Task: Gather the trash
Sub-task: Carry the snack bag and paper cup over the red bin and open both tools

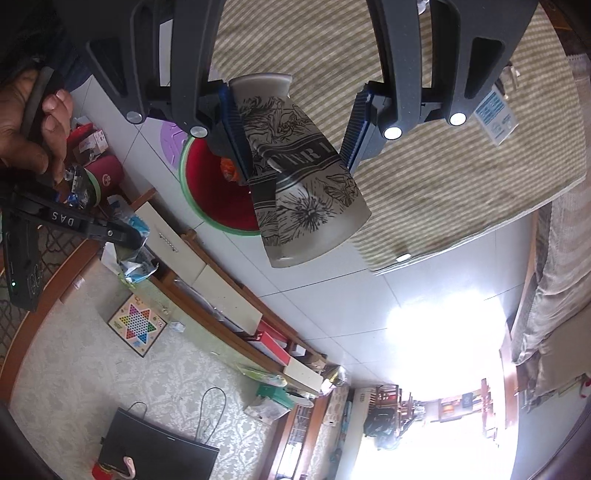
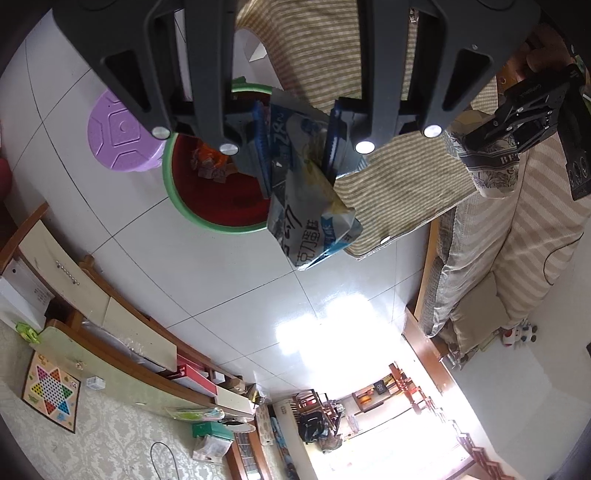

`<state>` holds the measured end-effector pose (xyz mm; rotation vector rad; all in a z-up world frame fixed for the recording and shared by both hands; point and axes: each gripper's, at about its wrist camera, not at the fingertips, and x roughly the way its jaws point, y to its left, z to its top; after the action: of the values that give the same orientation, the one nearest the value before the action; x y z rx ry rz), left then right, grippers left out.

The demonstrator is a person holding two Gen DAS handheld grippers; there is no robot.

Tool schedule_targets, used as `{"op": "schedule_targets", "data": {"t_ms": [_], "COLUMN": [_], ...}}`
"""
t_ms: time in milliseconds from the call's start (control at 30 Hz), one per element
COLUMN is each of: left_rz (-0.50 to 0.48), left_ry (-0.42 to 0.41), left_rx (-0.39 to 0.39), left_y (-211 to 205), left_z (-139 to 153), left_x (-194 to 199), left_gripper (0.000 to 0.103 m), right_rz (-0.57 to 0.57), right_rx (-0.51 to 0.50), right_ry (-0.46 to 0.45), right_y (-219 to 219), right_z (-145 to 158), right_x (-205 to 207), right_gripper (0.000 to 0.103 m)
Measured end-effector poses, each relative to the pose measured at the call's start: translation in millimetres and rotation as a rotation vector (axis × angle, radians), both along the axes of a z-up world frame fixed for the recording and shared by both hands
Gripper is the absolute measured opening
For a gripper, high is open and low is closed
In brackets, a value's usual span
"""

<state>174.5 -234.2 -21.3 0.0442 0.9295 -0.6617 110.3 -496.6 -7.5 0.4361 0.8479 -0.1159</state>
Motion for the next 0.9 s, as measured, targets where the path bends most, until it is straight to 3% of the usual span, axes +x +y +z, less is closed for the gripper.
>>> {"op": "schedule_targets", "data": {"t_ms": [100,433,900], "left_rz": [-0.061,-0.179,-0.195], "left_ry": [0.020,0.092,0.136], "left_rx": [-0.042,-0.060,-0.064], "left_y": [-23.5,-86.5,-117.8], "left_z": [-0.4,-15.4,-25.0], "left_x": [5.0,15.1,18.1], "left_gripper": [0.046,0.046,0.047], "right_rz": [-0.039,-0.127,-0.145], "right_rx": [0.016,0.069,0.067], "right_ry": [0.013,0.044,0.074], "right_y": [-16.2,-43.9,-49.4], "right_z": [-4.7,-17.5,-22.7], "right_x": [-3.6,-7.3,-0.6], "right_gripper": [0.026,0.026,0.026]}}
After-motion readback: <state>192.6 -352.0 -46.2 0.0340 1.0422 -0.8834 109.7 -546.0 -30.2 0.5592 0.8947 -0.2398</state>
